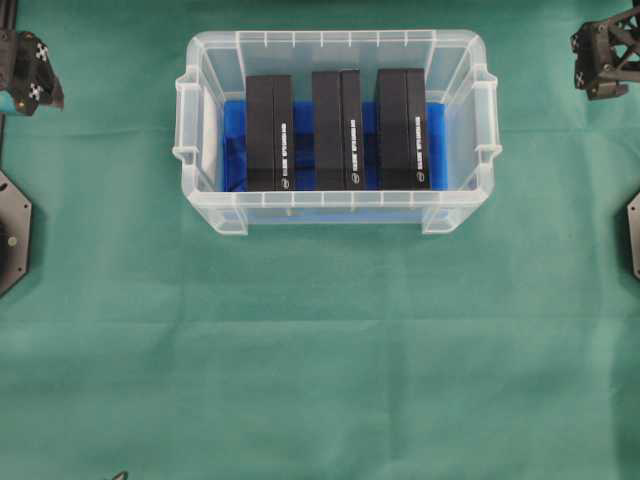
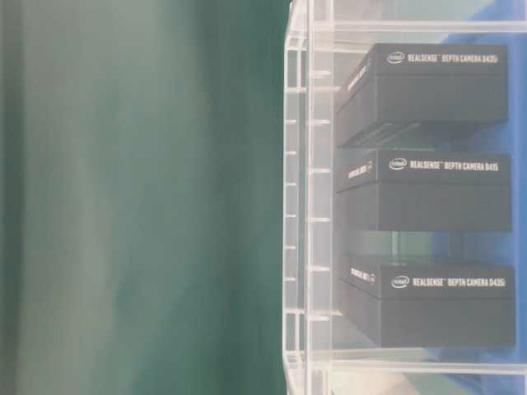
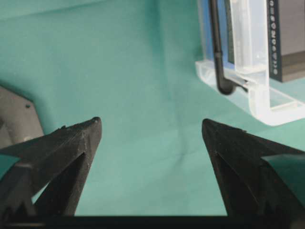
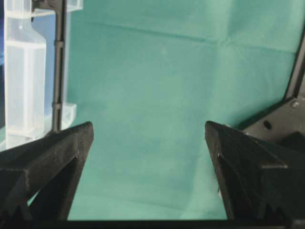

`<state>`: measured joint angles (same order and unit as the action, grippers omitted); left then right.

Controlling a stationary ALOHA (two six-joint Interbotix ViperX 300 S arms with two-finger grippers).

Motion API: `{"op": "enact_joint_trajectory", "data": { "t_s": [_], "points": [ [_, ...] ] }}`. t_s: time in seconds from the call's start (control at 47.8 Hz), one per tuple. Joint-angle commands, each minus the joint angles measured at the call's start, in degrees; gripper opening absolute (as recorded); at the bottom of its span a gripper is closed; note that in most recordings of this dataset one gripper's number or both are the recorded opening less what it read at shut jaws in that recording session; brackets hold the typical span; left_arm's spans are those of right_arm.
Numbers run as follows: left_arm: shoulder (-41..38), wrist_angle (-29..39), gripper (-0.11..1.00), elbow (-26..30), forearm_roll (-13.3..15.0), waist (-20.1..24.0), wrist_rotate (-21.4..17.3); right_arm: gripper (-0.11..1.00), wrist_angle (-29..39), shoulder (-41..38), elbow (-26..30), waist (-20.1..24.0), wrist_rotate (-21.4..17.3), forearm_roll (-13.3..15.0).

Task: Take out the box from the case.

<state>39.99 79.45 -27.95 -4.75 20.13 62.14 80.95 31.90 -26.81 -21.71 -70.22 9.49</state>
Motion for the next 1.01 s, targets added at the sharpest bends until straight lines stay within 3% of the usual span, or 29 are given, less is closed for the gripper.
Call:
{"op": "enact_joint_trajectory", "data": {
  "t_s": [0.0, 0.398, 0.67, 0.984],
  "points": [
    [0.2, 0.0, 0.92, 0.9, 0.0, -0.2, 0.1, 0.94, -0.1, 0.2, 0.7, -0.1, -0.2, 0.3],
    [0.3, 0.0, 0.92, 0.9, -0.1, -0.2, 0.5, 0.94, -0.4, -1.1, 1.2, 0.0, -1.6, 0.3],
    [0.3, 0.0, 0.92, 0.9, -0.1, -0.2, 0.8, 0.94, -1.5, -4.2, 2.9, 0.0, -1.9, -1.3],
    [0.7, 0.0, 0.91, 0.8, -0.1, -0.2, 1.9, 0.93, -4.5, -9.2, 6.2, 1.3, -6.0, -2.2]
  ]
}}
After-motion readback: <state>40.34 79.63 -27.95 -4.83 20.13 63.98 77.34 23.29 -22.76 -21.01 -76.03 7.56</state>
